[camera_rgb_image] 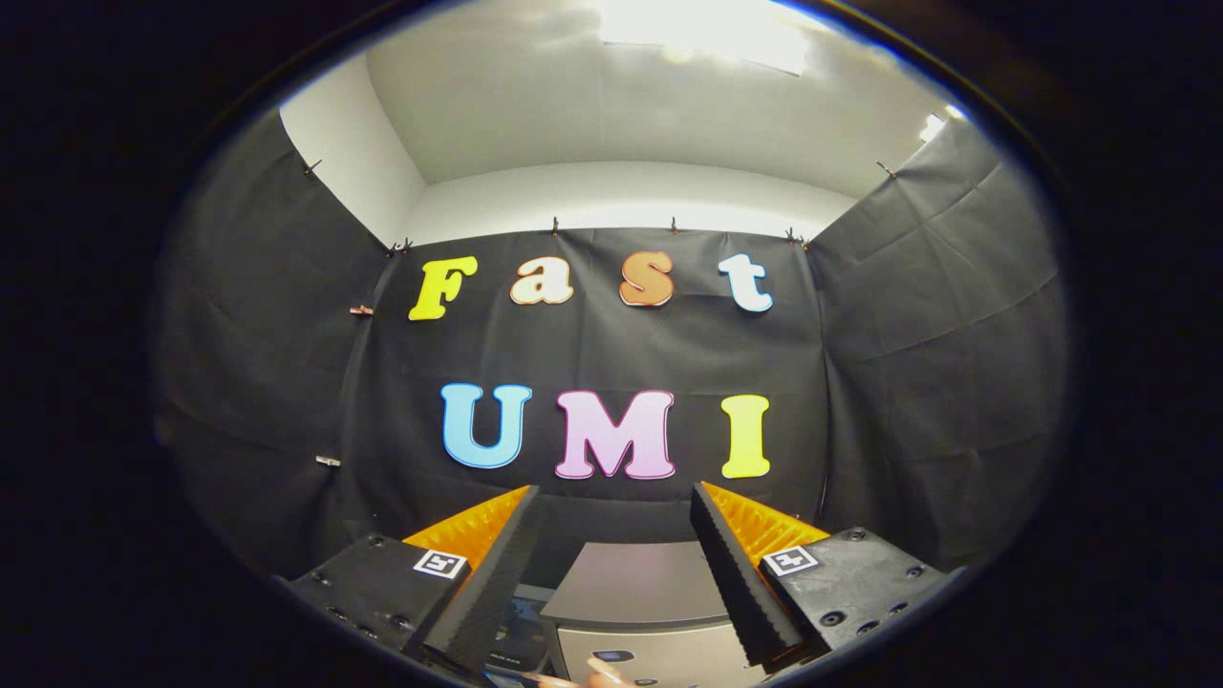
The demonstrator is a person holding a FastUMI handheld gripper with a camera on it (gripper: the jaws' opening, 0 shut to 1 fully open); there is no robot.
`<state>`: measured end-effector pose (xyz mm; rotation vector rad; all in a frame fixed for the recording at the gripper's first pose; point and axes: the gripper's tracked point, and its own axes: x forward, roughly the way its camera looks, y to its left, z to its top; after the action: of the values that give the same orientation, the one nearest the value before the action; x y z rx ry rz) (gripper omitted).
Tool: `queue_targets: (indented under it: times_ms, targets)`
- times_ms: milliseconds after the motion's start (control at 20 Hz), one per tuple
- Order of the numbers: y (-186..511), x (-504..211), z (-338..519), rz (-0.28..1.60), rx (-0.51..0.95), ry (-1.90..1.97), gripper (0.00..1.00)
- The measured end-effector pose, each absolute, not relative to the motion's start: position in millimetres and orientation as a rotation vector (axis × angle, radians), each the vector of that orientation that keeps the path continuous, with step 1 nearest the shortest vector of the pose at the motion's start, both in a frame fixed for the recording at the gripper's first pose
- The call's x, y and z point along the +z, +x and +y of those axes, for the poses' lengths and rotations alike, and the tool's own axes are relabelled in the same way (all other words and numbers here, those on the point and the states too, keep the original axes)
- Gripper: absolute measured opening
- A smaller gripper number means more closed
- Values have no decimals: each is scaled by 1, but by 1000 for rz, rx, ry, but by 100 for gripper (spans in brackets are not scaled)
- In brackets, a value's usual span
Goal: Put the clothes into the washing machine and then close the washing machine lid.
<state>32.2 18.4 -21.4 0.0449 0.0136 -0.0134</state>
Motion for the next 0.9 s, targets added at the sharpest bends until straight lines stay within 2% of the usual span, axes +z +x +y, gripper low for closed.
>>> queue_targets:
  times_ms: [900]
  targets:
    - [15,-10,12,-27,-21,37,97]
